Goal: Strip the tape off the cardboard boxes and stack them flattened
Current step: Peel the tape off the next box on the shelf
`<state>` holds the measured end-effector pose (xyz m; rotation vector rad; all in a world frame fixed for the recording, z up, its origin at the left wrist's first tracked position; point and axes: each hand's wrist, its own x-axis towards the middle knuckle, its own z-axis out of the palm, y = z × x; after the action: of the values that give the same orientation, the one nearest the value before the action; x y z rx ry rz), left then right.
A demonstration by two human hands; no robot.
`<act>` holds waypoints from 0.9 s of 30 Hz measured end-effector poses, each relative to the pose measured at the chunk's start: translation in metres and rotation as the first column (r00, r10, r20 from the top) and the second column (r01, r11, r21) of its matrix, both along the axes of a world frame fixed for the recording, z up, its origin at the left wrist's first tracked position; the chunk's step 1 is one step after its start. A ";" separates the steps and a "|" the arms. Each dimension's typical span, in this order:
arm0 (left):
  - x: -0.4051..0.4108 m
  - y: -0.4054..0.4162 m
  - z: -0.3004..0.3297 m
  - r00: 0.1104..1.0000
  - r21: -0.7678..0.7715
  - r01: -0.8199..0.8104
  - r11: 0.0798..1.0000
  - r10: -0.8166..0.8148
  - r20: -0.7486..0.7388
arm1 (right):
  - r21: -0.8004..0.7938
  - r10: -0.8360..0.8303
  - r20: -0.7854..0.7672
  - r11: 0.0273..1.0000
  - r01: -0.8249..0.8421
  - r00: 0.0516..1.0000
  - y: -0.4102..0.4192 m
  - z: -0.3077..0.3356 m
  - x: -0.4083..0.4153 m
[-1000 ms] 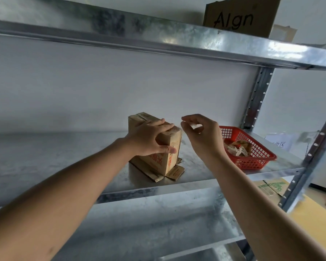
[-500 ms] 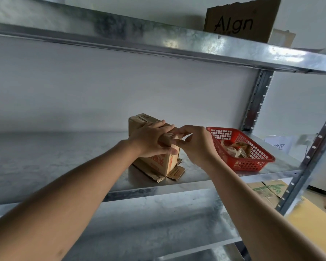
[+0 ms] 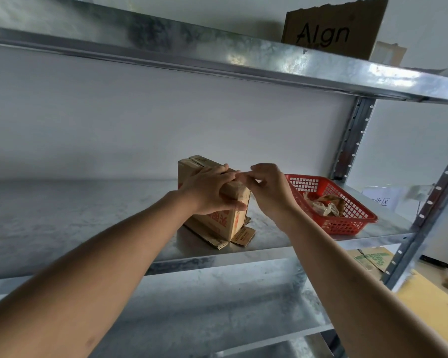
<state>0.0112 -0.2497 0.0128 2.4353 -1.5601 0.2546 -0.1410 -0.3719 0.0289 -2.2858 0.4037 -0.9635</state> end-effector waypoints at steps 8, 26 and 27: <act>0.000 0.000 0.002 0.999 -0.023 0.048 0.999 -0.048 -0.018 | -0.102 0.000 -0.109 0.995 -0.012 0.994 0.012 -0.012 0.000; 0.006 -0.006 -0.012 0.999 -0.176 0.048 0.983 -0.047 0.012 | -0.088 0.046 0.378 0.996 -0.013 0.925 0.033 0.010 -0.008; 0.006 -0.007 -0.013 0.999 -0.192 0.050 0.980 -0.048 0.016 | -0.014 0.008 0.368 1.000 -0.003 0.930 0.029 0.010 -0.009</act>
<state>0.0168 -0.2569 -0.0005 2.2492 -1.5213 0.3916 -0.1499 -0.3432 0.0389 -2.0521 0.2290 -1.3629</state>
